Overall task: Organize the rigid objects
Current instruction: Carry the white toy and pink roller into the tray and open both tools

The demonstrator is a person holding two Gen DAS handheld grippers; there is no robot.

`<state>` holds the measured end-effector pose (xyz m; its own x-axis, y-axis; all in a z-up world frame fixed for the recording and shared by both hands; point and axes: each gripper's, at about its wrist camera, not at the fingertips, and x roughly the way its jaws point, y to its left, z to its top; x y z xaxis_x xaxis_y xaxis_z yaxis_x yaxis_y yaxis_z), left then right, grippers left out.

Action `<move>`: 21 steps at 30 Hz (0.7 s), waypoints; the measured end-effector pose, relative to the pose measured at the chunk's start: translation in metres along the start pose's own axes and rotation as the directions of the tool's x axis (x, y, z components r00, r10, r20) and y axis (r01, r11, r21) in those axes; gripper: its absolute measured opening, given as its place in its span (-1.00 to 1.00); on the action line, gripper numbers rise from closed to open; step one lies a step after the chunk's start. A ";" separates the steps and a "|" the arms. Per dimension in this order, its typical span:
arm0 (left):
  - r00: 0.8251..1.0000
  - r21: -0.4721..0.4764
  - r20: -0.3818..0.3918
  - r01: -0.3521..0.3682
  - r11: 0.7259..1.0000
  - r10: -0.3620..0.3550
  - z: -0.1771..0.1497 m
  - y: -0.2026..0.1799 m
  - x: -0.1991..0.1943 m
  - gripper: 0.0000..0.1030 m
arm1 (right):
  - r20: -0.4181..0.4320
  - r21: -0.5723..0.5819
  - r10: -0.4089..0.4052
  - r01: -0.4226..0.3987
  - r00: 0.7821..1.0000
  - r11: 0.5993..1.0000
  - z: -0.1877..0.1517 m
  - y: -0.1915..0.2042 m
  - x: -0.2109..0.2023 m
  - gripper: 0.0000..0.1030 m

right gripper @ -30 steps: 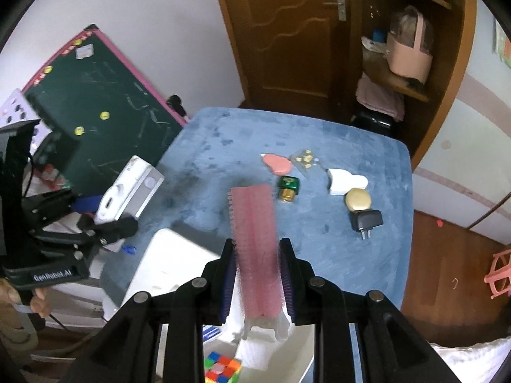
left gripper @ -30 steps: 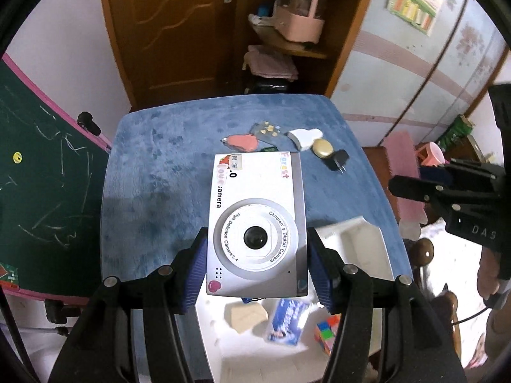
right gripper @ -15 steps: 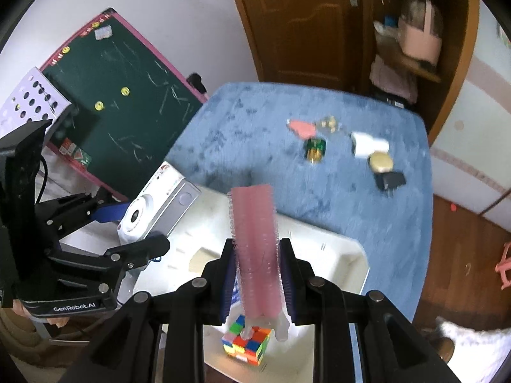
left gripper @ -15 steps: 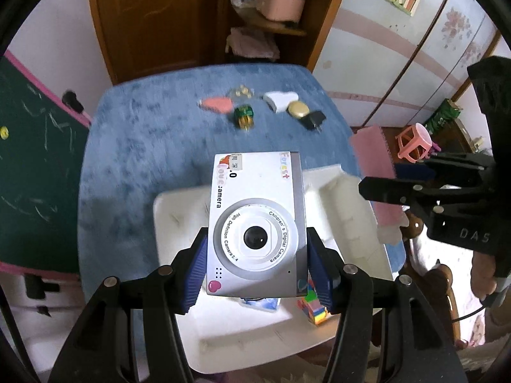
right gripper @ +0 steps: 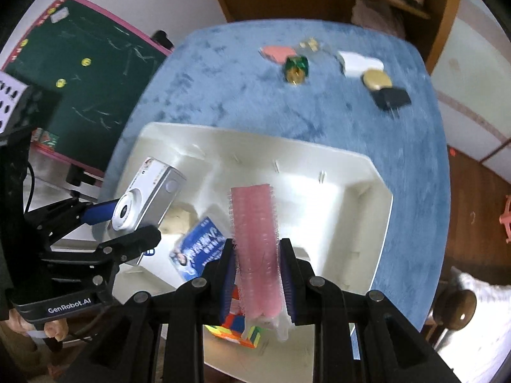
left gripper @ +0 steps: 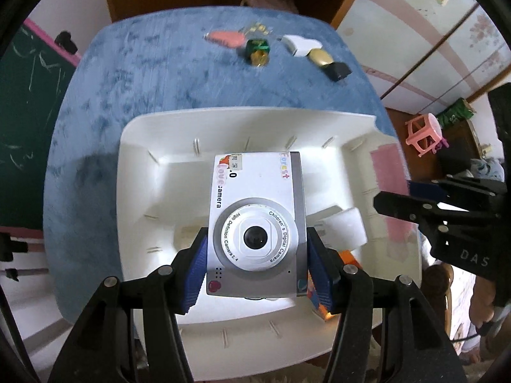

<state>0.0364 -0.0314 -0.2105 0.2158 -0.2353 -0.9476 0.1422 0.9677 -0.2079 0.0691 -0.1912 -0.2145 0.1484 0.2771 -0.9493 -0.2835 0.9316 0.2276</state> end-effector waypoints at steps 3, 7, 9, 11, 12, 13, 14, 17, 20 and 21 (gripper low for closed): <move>1.000 -0.007 -0.011 -0.003 1.000 0.003 0.000 0.002 0.008 0.18 | -0.020 0.017 -0.014 0.014 1.000 1.000 0.000 -0.003 0.011 -0.49; 1.000 -0.023 -0.022 -0.003 1.000 0.002 0.001 0.005 0.014 0.18 | -0.039 0.028 -0.020 0.021 0.999 0.999 0.001 -0.004 0.019 -0.49; 1.000 -0.034 -0.025 -0.005 0.999 0.004 0.002 0.007 0.017 0.18 | -0.045 0.032 -0.027 0.028 0.999 0.999 0.002 -0.004 0.023 -0.49; 1.000 -0.047 -0.030 -0.001 0.999 0.000 0.004 0.010 0.021 0.18 | -0.051 0.035 -0.031 0.033 0.998 0.999 0.003 -0.005 0.027 -0.49; 0.999 -0.056 -0.034 0.002 0.998 -0.004 0.005 0.012 0.023 0.18 | -0.055 0.040 -0.034 0.036 0.998 0.999 0.005 -0.005 0.029 -0.49; 0.999 -0.065 -0.036 0.004 0.998 -0.007 0.006 0.013 0.025 0.18 | -0.058 0.042 -0.035 0.038 0.998 0.998 0.006 -0.005 0.030 -0.49; 0.999 -0.071 -0.037 0.004 0.997 -0.007 0.006 0.015 0.026 0.18 | -0.061 0.043 -0.038 0.040 0.997 0.998 0.007 -0.005 0.032 -0.49; 0.999 -0.084 -0.043 0.001 0.996 -0.004 0.009 0.018 0.030 0.18 | -0.071 0.044 -0.047 0.051 0.996 0.998 0.011 -0.005 0.038 -0.49; 0.999 -0.102 -0.053 -0.001 0.995 -0.004 0.011 0.021 0.035 0.18 | -0.081 0.044 -0.055 0.058 0.995 0.997 0.013 -0.004 0.043 -0.49; 0.999 -0.108 -0.054 -0.001 0.994 -0.005 0.012 0.022 0.036 0.18 | -0.085 0.045 -0.056 0.060 0.995 0.997 0.013 -0.004 0.045 -0.48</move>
<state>0.0587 -0.0192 -0.2463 0.1623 -0.2346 -0.9584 0.0371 0.9721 -0.2317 0.0894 -0.1791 -0.2550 0.0830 0.2037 -0.9755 -0.2312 0.9561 0.1800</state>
